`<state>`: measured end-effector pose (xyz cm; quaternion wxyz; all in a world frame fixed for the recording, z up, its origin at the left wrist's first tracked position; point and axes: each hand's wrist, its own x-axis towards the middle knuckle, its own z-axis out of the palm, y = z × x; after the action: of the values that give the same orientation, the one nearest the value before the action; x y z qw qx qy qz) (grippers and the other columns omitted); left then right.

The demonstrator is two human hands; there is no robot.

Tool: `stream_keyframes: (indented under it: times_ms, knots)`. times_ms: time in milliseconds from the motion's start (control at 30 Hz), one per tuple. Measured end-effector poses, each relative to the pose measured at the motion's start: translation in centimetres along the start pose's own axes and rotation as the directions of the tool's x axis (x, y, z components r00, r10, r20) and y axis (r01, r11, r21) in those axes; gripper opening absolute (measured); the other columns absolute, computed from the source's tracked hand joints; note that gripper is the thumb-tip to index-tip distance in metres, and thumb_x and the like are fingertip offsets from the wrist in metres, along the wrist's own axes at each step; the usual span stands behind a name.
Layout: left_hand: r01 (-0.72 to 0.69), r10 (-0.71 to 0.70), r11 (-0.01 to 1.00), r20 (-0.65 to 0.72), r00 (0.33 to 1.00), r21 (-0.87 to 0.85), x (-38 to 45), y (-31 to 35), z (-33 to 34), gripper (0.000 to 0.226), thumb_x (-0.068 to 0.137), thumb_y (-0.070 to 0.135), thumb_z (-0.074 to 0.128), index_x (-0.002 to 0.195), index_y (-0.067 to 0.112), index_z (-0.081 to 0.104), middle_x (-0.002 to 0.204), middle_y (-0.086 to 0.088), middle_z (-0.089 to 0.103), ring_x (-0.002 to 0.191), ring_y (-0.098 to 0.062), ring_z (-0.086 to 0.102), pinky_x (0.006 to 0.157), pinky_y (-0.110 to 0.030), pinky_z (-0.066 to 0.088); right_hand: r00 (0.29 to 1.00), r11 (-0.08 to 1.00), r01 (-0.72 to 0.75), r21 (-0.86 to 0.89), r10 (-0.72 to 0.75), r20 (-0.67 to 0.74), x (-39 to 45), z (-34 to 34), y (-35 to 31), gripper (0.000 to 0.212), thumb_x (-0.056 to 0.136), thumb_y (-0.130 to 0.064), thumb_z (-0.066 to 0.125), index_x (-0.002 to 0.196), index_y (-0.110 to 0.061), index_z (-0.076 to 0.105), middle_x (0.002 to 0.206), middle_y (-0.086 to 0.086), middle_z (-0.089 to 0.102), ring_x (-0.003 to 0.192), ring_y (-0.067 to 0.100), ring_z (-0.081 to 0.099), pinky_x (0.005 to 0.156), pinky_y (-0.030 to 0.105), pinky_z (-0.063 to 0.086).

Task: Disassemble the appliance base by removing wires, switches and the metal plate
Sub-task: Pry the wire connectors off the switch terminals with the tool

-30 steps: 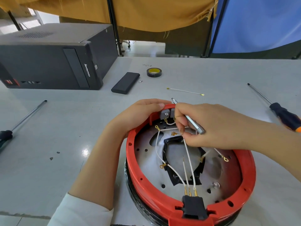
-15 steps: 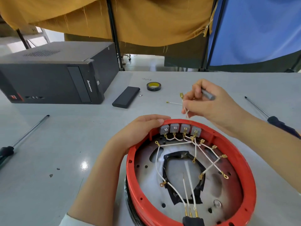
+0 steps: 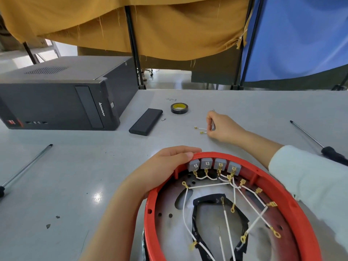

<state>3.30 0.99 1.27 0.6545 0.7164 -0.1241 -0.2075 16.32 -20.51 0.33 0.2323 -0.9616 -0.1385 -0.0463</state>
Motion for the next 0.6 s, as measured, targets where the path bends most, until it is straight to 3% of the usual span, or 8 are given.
stream_keyframes:
  times_ms: [67,133,267,400,600]
  knots:
    - [-0.008,0.008,1.0,0.005,1.0,0.022,0.1,-0.1,0.0,0.026,0.097,0.023,0.048,0.11,0.032,0.07,0.111,0.005,0.071,0.107,-0.011,0.064,0.095,-0.028,0.046,1.0,1.0,0.014,-0.021,-0.013,0.009,0.3,0.1,0.5,0.02,0.083,-0.007,0.058,0.089,-0.018,0.043,0.084,0.004,0.057,0.074,0.023,0.054,0.064,0.037,0.044]
    - [-0.011,0.011,0.999,0.008,1.0,0.031,0.2,-0.2,-0.1,0.026,0.097,0.024,0.048,0.109,0.034,0.07,0.11,0.007,0.071,0.106,-0.009,0.065,0.092,-0.026,0.046,1.0,1.0,0.024,-0.014,-0.023,0.008,0.5,0.0,1.1,0.025,0.08,-0.01,0.064,0.089,-0.018,0.042,0.08,-0.003,0.052,0.068,0.016,0.051,0.055,0.03,0.038]
    - [-0.024,0.023,0.998,0.021,1.0,0.054,0.6,-0.2,-0.2,0.026,0.098,0.024,0.048,0.11,0.033,0.069,0.109,0.007,0.071,0.105,-0.008,0.065,0.089,-0.022,0.046,0.999,0.999,-0.002,-0.037,0.003,0.036,1.1,-0.2,2.0,0.028,0.08,-0.011,0.065,0.093,-0.015,0.041,0.08,-0.007,0.049,0.065,0.008,0.046,0.053,0.022,0.03]
    - [-0.03,0.028,0.997,0.03,0.999,0.066,0.9,-0.3,-0.3,0.026,0.097,0.025,0.048,0.11,0.034,0.069,0.11,0.008,0.071,0.105,-0.007,0.064,0.088,-0.019,0.048,0.999,0.998,-0.038,-0.04,0.039,0.013,2.0,-0.1,2.9,0.017,0.086,-0.006,0.056,0.092,-0.015,0.042,0.081,0.003,0.054,0.067,0.015,0.047,0.054,0.025,0.036]
    - [-0.047,0.045,0.993,0.019,0.999,0.109,1.0,-0.4,-0.4,0.027,0.09,0.033,0.05,0.109,0.037,0.069,0.111,0.008,0.07,0.108,-0.009,0.063,0.099,-0.031,0.044,0.999,0.998,-0.009,-0.061,0.011,0.03,2.8,-0.1,2.8,0.014,0.088,-0.005,0.053,0.092,-0.015,0.043,0.094,0.012,0.059,0.077,0.023,0.053,0.062,0.029,0.039]
